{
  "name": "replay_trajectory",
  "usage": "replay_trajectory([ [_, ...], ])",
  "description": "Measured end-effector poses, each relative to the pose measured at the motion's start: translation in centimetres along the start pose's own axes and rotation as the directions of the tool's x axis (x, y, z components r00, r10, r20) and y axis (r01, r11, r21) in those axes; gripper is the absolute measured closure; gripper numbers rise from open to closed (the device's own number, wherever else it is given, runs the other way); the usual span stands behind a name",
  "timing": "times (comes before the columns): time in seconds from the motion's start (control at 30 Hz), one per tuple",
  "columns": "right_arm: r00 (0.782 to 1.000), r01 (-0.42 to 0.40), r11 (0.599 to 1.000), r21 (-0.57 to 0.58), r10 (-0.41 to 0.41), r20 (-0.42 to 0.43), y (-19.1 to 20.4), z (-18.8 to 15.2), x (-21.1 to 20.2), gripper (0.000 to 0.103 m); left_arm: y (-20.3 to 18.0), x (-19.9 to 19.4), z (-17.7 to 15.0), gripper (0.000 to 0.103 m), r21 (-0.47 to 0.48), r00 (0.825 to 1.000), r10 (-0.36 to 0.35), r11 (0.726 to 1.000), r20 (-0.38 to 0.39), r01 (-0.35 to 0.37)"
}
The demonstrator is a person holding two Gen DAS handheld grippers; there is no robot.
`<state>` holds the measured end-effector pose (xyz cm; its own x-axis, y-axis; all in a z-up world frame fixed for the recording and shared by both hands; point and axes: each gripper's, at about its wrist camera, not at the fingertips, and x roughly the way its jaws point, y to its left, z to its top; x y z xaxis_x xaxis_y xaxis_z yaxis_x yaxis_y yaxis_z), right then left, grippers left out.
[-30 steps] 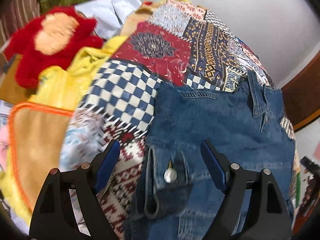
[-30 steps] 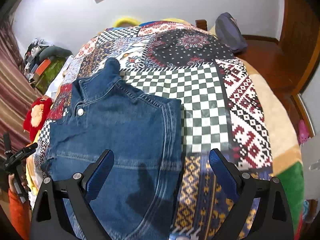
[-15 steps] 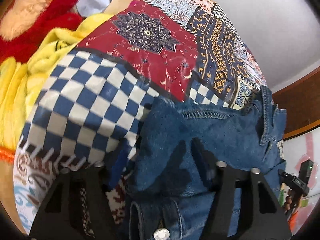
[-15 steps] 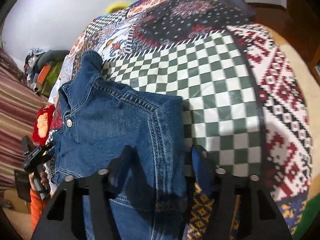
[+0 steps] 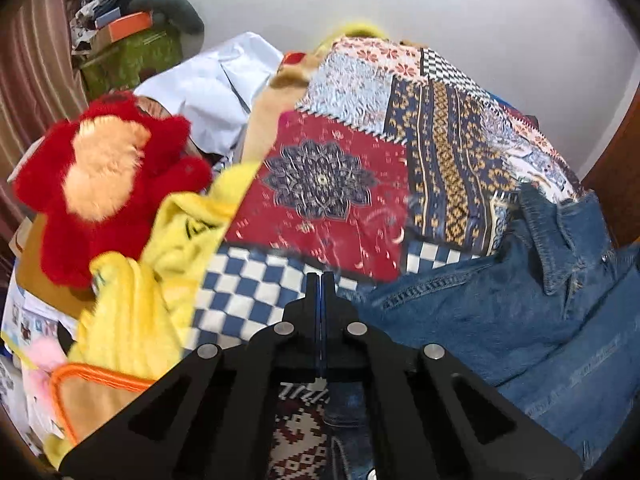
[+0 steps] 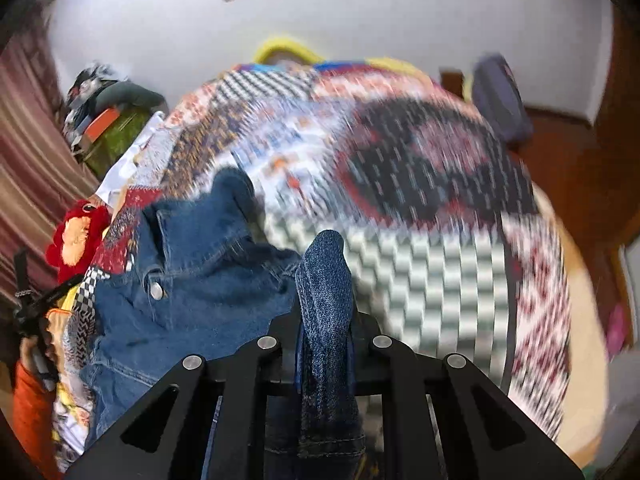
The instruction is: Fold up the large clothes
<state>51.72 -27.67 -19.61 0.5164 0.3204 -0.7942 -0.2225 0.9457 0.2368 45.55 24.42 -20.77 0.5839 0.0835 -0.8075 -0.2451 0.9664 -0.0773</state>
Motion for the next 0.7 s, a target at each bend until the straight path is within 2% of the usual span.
replay_trajectory([
  [0.13,0.998,0.043,0.997,-0.065,-0.040,0.053,1.8,3.5,0.6,0.091,0.2,-0.3,0.4,0.103,-0.001,0.998,-0.047,0.999,-0.030,0.047],
  [0.27,0.993,0.114,0.992,-0.055,-0.112,0.031,1.2,4.9,3.9,0.091,-1.2,1.1,-0.6,0.095,0.034,0.995,-0.067,0.997,-0.074,0.069],
  [0.33,0.990,0.143,0.988,-0.054,-0.144,-0.005,0.5,4.4,5.9,0.091,-1.9,2.4,-1.4,0.088,0.062,0.993,-0.049,0.997,-0.104,0.055],
  [0.43,0.985,0.162,0.985,-0.063,-0.165,-0.045,-1.0,3.0,8.2,0.091,-2.2,4.6,-2.5,0.081,0.082,0.990,0.015,0.997,-0.138,-0.004],
  [0.57,0.981,0.177,0.976,-0.125,-0.185,-0.057,-1.5,1.5,9.5,0.089,-1.5,5.8,-3.0,0.074,0.041,0.992,0.016,0.999,-0.128,-0.010],
  [0.6,0.978,0.191,0.969,-0.159,-0.201,-0.049,-1.2,1.2,9.5,0.088,-1.4,5.9,-3.0,0.074,0.038,0.992,0.013,0.999,-0.126,-0.009],
  [0.7,0.959,0.262,0.933,-0.245,-0.280,-0.041,-0.4,0.5,9.6,0.074,-1.5,5.9,-3.3,0.073,0.048,0.993,0.021,0.999,-0.116,-0.015],
])
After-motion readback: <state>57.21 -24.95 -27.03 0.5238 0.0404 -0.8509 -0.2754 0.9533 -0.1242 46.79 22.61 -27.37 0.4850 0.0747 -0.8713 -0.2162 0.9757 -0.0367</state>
